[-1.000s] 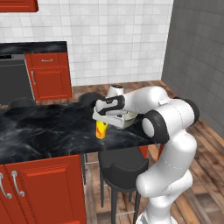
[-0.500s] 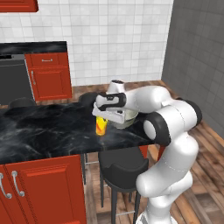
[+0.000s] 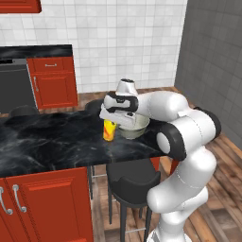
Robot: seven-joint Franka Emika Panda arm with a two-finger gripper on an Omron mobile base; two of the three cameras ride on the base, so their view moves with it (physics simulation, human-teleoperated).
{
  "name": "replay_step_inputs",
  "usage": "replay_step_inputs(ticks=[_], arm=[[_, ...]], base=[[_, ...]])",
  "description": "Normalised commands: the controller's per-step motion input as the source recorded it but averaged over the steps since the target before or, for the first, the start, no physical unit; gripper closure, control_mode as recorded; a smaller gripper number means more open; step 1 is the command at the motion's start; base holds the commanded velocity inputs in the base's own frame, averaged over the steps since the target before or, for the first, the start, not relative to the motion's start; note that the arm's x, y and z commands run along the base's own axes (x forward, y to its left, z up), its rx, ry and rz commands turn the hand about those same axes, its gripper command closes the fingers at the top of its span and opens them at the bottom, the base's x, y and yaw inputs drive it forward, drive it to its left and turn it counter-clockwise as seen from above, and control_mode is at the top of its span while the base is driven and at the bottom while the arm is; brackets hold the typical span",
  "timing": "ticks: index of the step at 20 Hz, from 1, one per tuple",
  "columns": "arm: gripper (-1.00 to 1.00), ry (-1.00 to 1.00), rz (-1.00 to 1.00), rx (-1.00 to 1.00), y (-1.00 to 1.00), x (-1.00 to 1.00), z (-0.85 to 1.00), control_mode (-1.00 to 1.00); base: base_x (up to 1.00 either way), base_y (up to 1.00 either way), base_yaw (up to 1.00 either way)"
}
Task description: Place the cup inside the bowl on the dining table and move the bowl to any counter.
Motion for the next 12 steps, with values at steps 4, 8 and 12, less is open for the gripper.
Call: replay_step_inputs(ticks=[4, 8, 12], arm=[[1.00, 0.00, 0.00, 0.00, 0.00, 0.00, 0.46, -1.00], [1.00, 0.00, 0.00, 0.00, -0.04, 0.04, 0.43, -1.00], [1.00, 0.00, 0.00, 0.00, -0.18, 0.19, 0.41, -1.00]], base=[[0.00, 0.00, 0.00], [0.00, 0.00, 0.00], [0.00, 0.00, 0.00]])
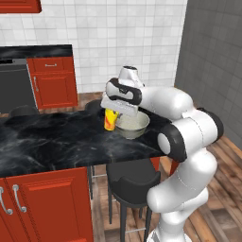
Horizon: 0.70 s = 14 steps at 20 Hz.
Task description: Place the cup inside the bowl on the dining table and move the bowl to any counter.
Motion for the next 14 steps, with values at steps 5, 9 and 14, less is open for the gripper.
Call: replay_step_inputs(ticks=[5, 9, 14], arm=[[1.00, 0.03, 0.00, 0.00, -0.22, 0.28, 0.33, -1.00], [1.00, 0.02, 0.00, 0.00, -0.19, 0.41, 0.26, -1.00], [1.00, 0.01, 0.00, 0.00, -0.21, 0.47, 0.15, -1.00]], base=[[0.00, 0.00, 0.00], [0.00, 0.00, 0.00], [0.00, 0.00, 0.00]])
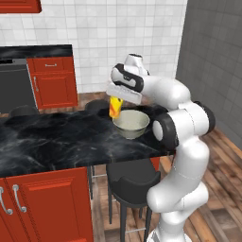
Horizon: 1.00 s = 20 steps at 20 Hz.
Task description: Place the cup inside the bowl on the dining table and move the bowl to any counter.
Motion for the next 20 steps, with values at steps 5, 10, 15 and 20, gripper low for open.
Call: replay_step_inputs(ticks=[5, 10, 15, 20], arm=[[1.00, 0.01, 0.00, 0.00, -0.17, 0.22, 0.01, -1.00], [1.00, 0.00, 0.00, 0.00, -0.18, 0.13, 0.00, -1.00], [1.00, 0.00, 0.00, 0.00, -0.08, 0.00, 0.00, -1.00], [1.00, 0.00, 0.00, 0.00, -0.13, 0.06, 0.00, -1.00]], base=[[0.00, 0.00, 0.00], [0.00, 0.00, 0.00], [0.00, 0.00, 0.00], [0.00, 0.00, 0.00]])
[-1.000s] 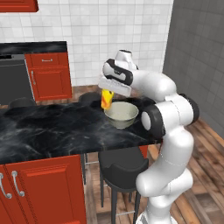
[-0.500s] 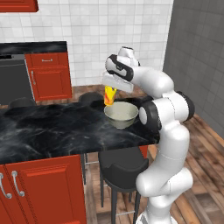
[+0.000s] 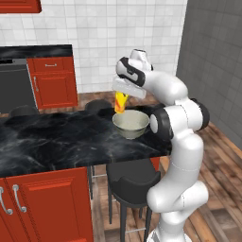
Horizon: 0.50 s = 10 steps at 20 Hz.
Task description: Place the cup inside the bowl on the dining table and move the bowl to any counter.
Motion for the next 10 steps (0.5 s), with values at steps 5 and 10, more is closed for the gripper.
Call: replay_step_inputs(ticks=[5, 10], arm=[[1.00, 0.00, 0.00, 0.00, -0.11, 0.00, -0.02, -1.00], [1.00, 0.00, 0.00, 0.00, -0.13, 0.00, -0.03, -1.00]], base=[[0.00, 0.00, 0.00], [0.00, 0.00, 0.00]])
